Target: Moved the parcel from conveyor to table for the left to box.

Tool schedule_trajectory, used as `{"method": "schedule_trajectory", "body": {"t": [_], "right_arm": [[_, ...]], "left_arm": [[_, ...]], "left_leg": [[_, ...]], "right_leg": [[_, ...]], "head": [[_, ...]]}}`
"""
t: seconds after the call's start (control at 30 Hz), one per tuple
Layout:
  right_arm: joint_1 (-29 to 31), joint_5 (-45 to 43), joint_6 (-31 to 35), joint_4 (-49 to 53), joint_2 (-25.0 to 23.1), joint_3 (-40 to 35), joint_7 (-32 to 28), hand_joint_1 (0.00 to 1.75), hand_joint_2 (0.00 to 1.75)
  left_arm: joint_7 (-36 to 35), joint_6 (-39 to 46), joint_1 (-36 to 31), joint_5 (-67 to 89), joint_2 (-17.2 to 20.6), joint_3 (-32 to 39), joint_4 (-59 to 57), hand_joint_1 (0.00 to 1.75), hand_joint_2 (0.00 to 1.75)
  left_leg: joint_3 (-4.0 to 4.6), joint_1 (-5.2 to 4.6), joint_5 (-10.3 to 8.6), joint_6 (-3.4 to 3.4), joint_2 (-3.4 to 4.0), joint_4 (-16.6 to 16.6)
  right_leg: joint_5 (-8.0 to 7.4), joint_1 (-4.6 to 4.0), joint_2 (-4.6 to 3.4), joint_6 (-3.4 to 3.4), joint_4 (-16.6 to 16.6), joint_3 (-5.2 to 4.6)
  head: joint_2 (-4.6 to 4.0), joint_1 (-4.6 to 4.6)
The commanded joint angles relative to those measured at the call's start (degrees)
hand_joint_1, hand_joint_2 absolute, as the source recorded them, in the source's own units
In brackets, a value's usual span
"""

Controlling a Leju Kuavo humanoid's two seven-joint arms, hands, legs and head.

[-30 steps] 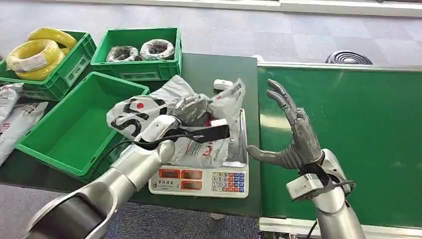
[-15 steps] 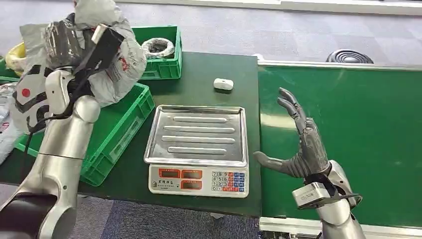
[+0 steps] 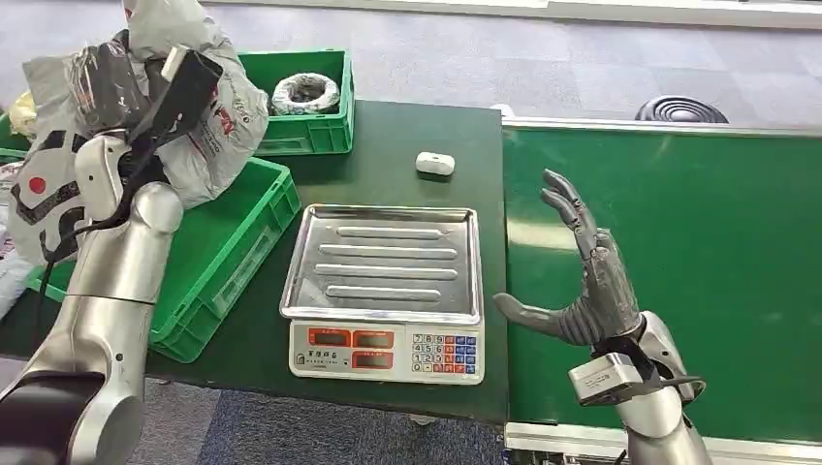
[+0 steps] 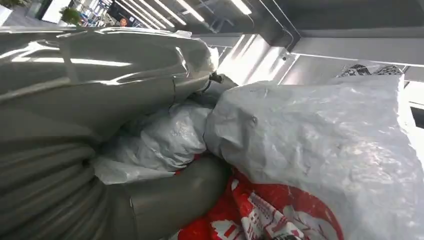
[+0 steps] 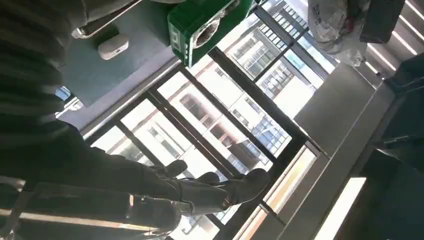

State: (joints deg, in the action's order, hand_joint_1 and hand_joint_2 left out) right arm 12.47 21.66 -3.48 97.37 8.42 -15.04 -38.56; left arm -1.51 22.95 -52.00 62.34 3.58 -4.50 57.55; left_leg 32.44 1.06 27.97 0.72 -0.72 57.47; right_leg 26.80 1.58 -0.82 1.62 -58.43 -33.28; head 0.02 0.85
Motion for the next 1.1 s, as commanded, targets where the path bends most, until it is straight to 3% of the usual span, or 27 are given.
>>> {"method": "schedule_trajectory", "body": {"t": [0.03, 0.07, 0.1, 0.2, 0.43, 0.7, 0.87, 1.1], "right_arm": [[1.07, 0.00, 0.19, -1.17, -0.34, 0.42, 0.28, 0.00, 1.75], [0.98, 0.04, 0.19, -1.32, -0.32, 0.61, 0.40, 0.00, 1.75], [0.97, 0.04, 0.18, -1.54, -0.25, 0.75, 0.41, 0.00, 1.75], [0.76, 0.04, 0.04, -2.05, -0.44, 1.23, 0.40, 0.00, 1.75], [3.34, 2.29, 0.62, -5.47, -2.43, -0.62, -0.06, 0.00, 1.75], [4.54, 2.59, 1.44, -6.78, -2.37, -1.61, 0.39, 0.00, 1.75], [2.96, 2.72, 1.55, -5.74, -2.70, -1.27, 0.35, 0.00, 1.75], [-0.61, 3.31, 2.45, -3.50, -2.59, 0.30, 0.05, 0.00, 1.75]], "left_arm": [[-4.68, -3.82, -0.89, 1.13, 1.86, 3.72, -5.50, 1.75, 1.75], [-5.71, -5.07, -0.76, 1.69, 2.61, 5.18, -7.68, 1.55, 1.75], [-6.03, -5.40, -0.54, 2.19, 3.33, 6.06, -9.39, 0.00, 1.75], [-5.25, -4.65, 1.00, 4.09, 2.77, 9.41, -10.34, 0.00, 1.75], [-12.84, -5.53, 7.18, 16.48, -0.68, 15.86, 2.65, 0.00, 1.75], [-12.11, -6.92, 7.21, 22.01, -2.36, 21.81, 4.19, 0.00, 1.75], [-9.63, -5.64, 8.23, 21.75, -3.23, 23.43, 3.78, 0.00, 1.75], [0.93, -6.23, 9.77, 4.78, -4.54, 22.58, 6.39, 0.00, 1.75]], "left_leg": [[0.02, 0.00, -0.02, -0.05, 0.09, -0.02], [-0.07, -0.01, -0.06, -0.06, 0.20, -0.15], [-0.13, -0.05, 0.00, -0.04, 0.24, -0.11], [-0.20, -0.04, -0.06, -0.03, 0.31, -0.25], [0.00, 0.01, -0.01, -0.06, 0.23, -0.09], [0.07, 0.03, -0.01, -0.02, 0.15, -0.05], [0.01, 0.02, -0.06, -0.05, 0.17, -0.16], [0.07, 0.04, -0.01, -0.03, 0.03, -0.06]], "right_leg": [[-0.04, -0.03, 0.01, -0.11, 0.02, -0.04], [-0.09, -0.03, -0.06, -0.16, 0.12, 0.00], [-0.04, 0.02, -0.14, -0.12, 0.05, 0.04], [-0.11, 0.00, -0.18, -0.19, 0.16, 0.07], [-0.06, -0.04, -0.12, -0.10, 0.09, -0.04], [-0.04, -0.05, -0.07, -0.11, 0.04, -0.11], [-0.08, -0.06, -0.04, -0.15, 0.14, -0.05], [0.00, -0.06, 0.05, -0.09, 0.08, -0.05]], "head": [[0.00, 0.00], [0.00, 0.00], [0.00, -0.02], [0.00, 0.02], [0.00, 0.00], [0.00, -0.02], [0.00, 0.00], [0.00, 0.00]]}}
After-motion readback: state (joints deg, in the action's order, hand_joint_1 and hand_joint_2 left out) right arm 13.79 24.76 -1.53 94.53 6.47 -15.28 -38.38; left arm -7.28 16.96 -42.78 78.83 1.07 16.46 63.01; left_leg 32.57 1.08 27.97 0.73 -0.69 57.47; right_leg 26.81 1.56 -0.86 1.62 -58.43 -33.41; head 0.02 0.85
